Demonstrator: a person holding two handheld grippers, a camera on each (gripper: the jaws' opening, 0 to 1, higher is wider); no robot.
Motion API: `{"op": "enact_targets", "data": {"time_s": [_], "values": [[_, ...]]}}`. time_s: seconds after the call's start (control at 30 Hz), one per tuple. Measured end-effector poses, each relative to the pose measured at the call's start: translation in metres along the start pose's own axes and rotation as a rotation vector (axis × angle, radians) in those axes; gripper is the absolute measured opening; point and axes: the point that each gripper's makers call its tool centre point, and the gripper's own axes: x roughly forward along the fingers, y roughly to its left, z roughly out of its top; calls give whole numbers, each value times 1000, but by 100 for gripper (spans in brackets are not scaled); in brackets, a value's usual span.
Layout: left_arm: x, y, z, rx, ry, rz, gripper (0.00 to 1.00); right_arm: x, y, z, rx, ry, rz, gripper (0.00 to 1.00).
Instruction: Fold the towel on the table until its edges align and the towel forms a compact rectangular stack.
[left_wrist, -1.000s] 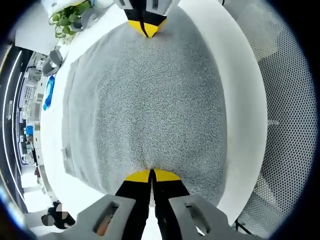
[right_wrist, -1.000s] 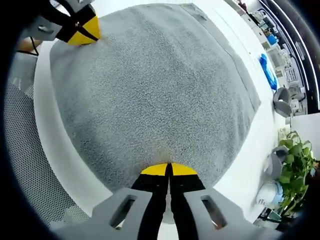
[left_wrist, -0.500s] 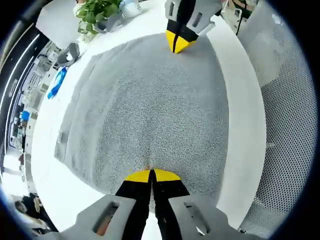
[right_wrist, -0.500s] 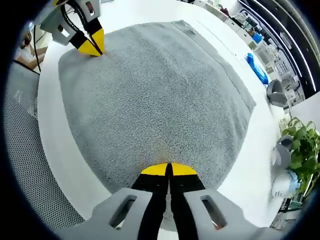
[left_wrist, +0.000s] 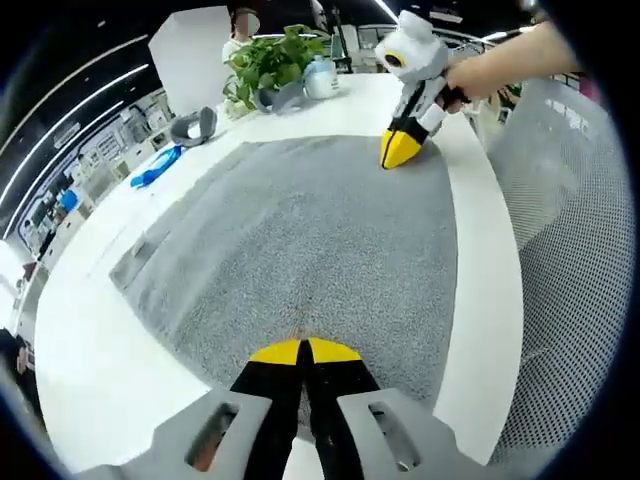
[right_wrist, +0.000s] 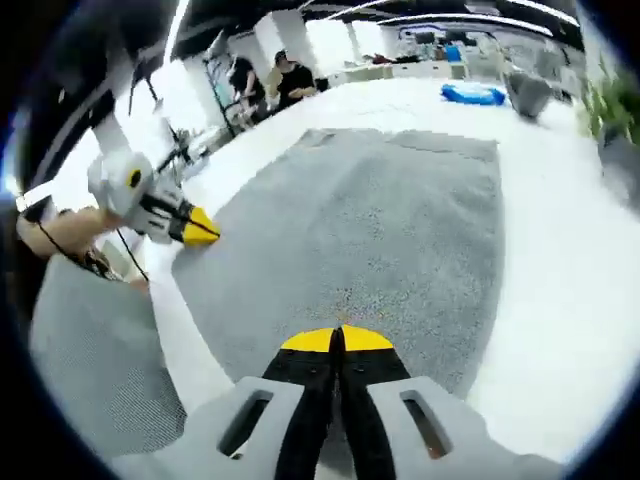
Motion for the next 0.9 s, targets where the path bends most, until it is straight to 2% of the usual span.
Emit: {"op": "enact_targets", "data": {"time_s": [0.03, 0.07, 0.1, 0.13, 0.2, 0.3, 0.33, 0.37, 0.43, 0.5, 0.57, 0.67, 0.7, 0.77, 0.9], "values": [[-2, 0, -1, -7, 0, -6, 1, -6, -9, -2, -69, -13, -43, 0], [-6, -1, -5, -48, 18, -15, 1, -11, -13, -1, -144, -23, -76, 0], [-10, 1, -10, -71, 32, -6, 1, -17, -14, -5, -231, -3, -102, 0], [-17, 3, -17, -80, 49, 9, 1, -19, -13, -7, -249, 8, -109, 0], [-29, 1, -21, -62, 44, 9, 1, -28, -15, -17, -314, 88, -138, 0], [-42, -13, -18, -27, 7, -36, 1, -41, -15, -26, -545, 232, -171, 0], [-46, -23, -15, 2, -16, -71, 1, -46, -18, -27, -698, 276, -202, 0], [-51, -32, -13, 34, -24, -92, 2, -49, -18, -28, -799, 297, -220, 0], [-55, -39, -13, 74, -25, -91, 3, -53, -16, -37, -881, 363, -206, 0], [-58, -49, -12, 104, -26, -91, 4, -57, -14, -47, -921, 410, -176, 1], [-58, -54, -13, 114, -16, -99, 8, -59, -10, -51, -919, 403, -161, 2], [-57, -55, -21, 169, 28, -94, 12, -62, -13, -54, -926, 409, -167, 3], [-55, -56, -27, 208, 59, -92, 12, -63, -13, -55, -920, 404, -167, 3], [-53, -57, -31, 221, 78, -96, 13, -66, -13, -57, -911, 407, -166, 5], [-53, -55, -32, 212, 72, -95, 14, -67, -14, -61, -920, 412, -167, 9]]}}
